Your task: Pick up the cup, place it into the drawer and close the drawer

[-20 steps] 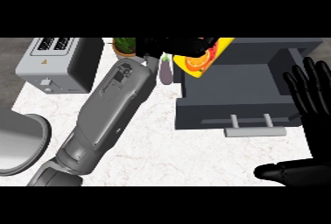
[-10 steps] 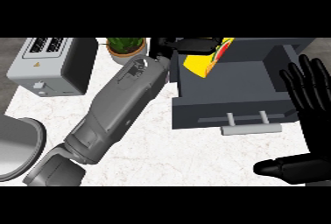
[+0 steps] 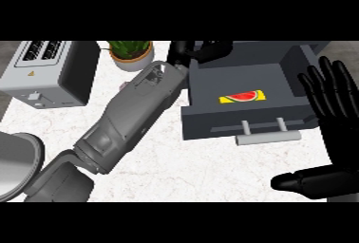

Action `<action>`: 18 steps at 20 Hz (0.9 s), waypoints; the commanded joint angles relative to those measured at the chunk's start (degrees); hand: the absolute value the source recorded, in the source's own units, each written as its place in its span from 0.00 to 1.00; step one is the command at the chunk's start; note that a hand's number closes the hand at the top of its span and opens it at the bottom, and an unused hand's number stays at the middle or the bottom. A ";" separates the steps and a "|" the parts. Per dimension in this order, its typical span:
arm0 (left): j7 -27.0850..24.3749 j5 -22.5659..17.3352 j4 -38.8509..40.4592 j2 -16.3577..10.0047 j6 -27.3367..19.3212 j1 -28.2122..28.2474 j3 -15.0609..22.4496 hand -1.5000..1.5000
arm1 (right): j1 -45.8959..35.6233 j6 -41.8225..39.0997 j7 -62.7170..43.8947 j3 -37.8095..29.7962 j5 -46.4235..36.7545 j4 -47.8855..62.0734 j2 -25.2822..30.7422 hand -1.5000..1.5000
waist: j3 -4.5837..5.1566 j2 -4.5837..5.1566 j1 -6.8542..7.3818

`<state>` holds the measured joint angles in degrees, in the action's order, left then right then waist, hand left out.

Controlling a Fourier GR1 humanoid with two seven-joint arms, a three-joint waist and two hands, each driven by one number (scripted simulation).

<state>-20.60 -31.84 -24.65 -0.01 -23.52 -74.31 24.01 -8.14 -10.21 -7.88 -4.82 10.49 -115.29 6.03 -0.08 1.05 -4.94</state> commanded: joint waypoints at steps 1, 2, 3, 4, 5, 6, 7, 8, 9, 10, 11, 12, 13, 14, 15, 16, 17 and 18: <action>0.99 -0.90 3.30 0.01 -1.35 -2.01 3.95 1.00 | -0.26 0.01 0.68 1.47 -0.72 0.83 -0.92 0.00 | -0.03 0.34 -0.88; 3.27 -1.08 1.63 0.01 -2.93 -2.70 6.35 1.00 | 0.71 0.07 0.43 1.62 -1.09 0.42 -0.91 0.00 | -0.04 0.11 -1.01; 2.07 -0.43 1.90 0.01 -4.74 -1.32 8.18 1.00 | -0.54 -0.15 -0.08 1.50 0.33 -0.53 -0.92 0.00 | -0.05 0.22 -1.60; 1.25 -0.09 4.30 0.01 -1.32 -1.27 7.47 1.00 | 0.49 -0.82 0.70 -0.05 0.65 -0.14 0.15 0.00 | -0.04 0.32 -0.90; 3.44 -0.91 1.53 0.01 -4.72 -1.20 10.27 0.00 | -1.00 0.24 1.18 2.52 -1.78 1.77 -1.47 0.00 | -0.05 0.36 -1.45; 4.20 -0.70 1.05 0.01 -5.91 -1.45 11.52 0.00 | -2.62 -1.98 0.97 -1.05 2.19 3.01 1.10 0.00 | -0.08 0.29 -1.29; 2.66 -1.05 3.62 0.01 -3.74 -1.87 10.06 0.00 | -0.90 -0.60 0.47 0.50 1.29 0.38 -0.56 0.00 | -0.03 0.37 -1.20; 3.50 -1.84 2.26 0.01 -5.27 -2.14 10.76 0.00 | -0.84 -0.54 0.51 0.65 0.97 0.16 -0.53 0.00 | -0.03 0.26 -1.18; 2.62 -2.82 2.18 0.01 -4.90 -1.27 10.52 0.00 | -0.60 -0.61 -0.78 0.97 2.22 -1.63 -0.74 0.00 | -0.02 0.34 -1.68; 1.52 -3.56 2.80 0.01 -4.88 -1.33 9.90 0.00 | -1.87 -1.05 1.39 -0.18 1.82 1.94 -0.30 0.00 | -0.05 0.78 -1.91; 1.03 -4.38 1.35 0.01 -4.21 -1.12 10.24 0.00 | -2.82 -0.05 -0.86 0.48 1.62 0.26 -0.40 0.00 | 0.00 0.50 -1.51; -0.49 -5.15 1.78 0.01 -2.74 -1.37 8.64 0.00 | 0.61 -0.74 -0.38 0.05 2.72 -1.18 -0.60 0.00 | 0.01 0.26 -0.91; -1.04 -5.92 1.29 0.01 -3.13 -1.25 9.25 0.00 | -1.78 -1.42 0.76 -0.24 2.77 0.98 -0.08 0.00 | -0.02 0.66 -1.67; -1.18 -7.56 -0.57 0.01 -3.84 -1.03 8.84 0.00 | -0.99 -0.70 1.24 1.15 2.37 0.16 -1.74 0.00 | -0.01 0.50 -1.72; -2.87 -7.73 0.65 0.01 -1.54 -1.59 7.77 0.00 | -2.59 -0.62 -0.76 0.20 2.77 1.01 -0.41 0.00 | 0.03 0.40 -0.51; -3.16 -9.40 -1.01 0.01 -2.05 -1.15 7.23 0.00 | -0.67 -1.68 -1.65 -0.07 5.00 -1.17 -0.14 0.00 | 0.02 0.21 -1.01; -4.12 -9.97 -1.59 0.01 -1.27 -0.28 7.82 0.00 | -2.87 -0.59 -2.17 1.13 3.66 -0.46 -0.76 0.00 | 0.04 0.17 -0.27; -5.32 -10.69 -3.51 0.01 -2.61 0.96 8.49 0.00 | -2.40 -1.56 -1.83 -1.63 6.59 1.11 0.14 0.00 | 0.01 -0.03 0.19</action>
<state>-23.01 -39.64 -25.26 0.00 -26.12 -74.96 32.38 -9.92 -11.21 -8.79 -4.80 14.22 -115.09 5.62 -0.06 1.31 -5.68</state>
